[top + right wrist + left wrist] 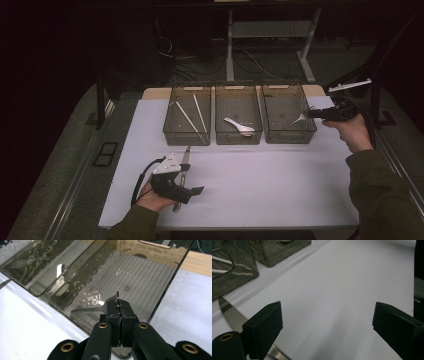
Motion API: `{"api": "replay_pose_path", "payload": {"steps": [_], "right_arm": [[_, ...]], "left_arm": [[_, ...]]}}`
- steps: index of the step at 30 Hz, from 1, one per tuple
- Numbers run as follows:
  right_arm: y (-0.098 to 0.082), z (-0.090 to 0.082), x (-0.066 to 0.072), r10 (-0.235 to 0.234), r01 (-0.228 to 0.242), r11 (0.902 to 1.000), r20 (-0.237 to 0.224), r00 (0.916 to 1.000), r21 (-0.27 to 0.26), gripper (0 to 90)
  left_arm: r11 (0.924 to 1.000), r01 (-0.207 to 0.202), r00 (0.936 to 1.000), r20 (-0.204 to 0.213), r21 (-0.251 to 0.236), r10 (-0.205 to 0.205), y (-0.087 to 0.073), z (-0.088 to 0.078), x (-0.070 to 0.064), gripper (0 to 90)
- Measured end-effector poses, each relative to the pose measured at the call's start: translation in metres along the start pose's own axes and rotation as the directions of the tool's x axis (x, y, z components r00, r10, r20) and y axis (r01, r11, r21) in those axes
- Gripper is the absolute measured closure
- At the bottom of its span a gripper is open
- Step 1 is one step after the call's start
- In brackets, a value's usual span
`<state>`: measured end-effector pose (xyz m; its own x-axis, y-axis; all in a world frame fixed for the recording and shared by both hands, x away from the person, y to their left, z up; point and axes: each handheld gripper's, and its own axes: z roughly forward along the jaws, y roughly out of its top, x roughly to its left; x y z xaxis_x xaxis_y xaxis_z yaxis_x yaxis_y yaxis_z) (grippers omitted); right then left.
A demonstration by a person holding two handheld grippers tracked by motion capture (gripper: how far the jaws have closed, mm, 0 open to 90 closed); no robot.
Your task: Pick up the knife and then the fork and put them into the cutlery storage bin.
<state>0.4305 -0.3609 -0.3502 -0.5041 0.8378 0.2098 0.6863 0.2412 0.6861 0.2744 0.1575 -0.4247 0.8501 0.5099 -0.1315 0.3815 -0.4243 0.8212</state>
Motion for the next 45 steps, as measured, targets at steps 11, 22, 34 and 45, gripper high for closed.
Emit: {"api": "replay_pose_path", "payload": {"steps": [11,22,34,45], "right_arm": [[0.015,0.027,-0.014,0.06,-0.058,0.9972,0.044,0.9972,-0.046,83.7],[0.028,0.048,-0.014,0.033,-0.014,0.9948,0.196,0.98,-0.101,39.8],[0.022,0.031,-0.01,0.037,-0.013,0.988,0.151,0.9878,-0.154,31.3],[-0.01,0.006,0.024,-0.027,0.035,0.9842,0.044,0.9987,-0.174,28.3]], "left_arm": [[1.0,-0.005,0.9999,0.011,0.007,0.005,0.001,0.004,0.001,8.3],[1.0,-0.006,0.9999,0.016,0.001,0.005,0.001,0.003,0.003,8.3],[0.9999,-0.01,0.9999,0.006,0.007,0.01,0.001,0.003,0.002,8.2],[0.9997,-0.001,0.997,-0.077,0.025,0.003,0.0,0.0,0.004,13.4]]}}
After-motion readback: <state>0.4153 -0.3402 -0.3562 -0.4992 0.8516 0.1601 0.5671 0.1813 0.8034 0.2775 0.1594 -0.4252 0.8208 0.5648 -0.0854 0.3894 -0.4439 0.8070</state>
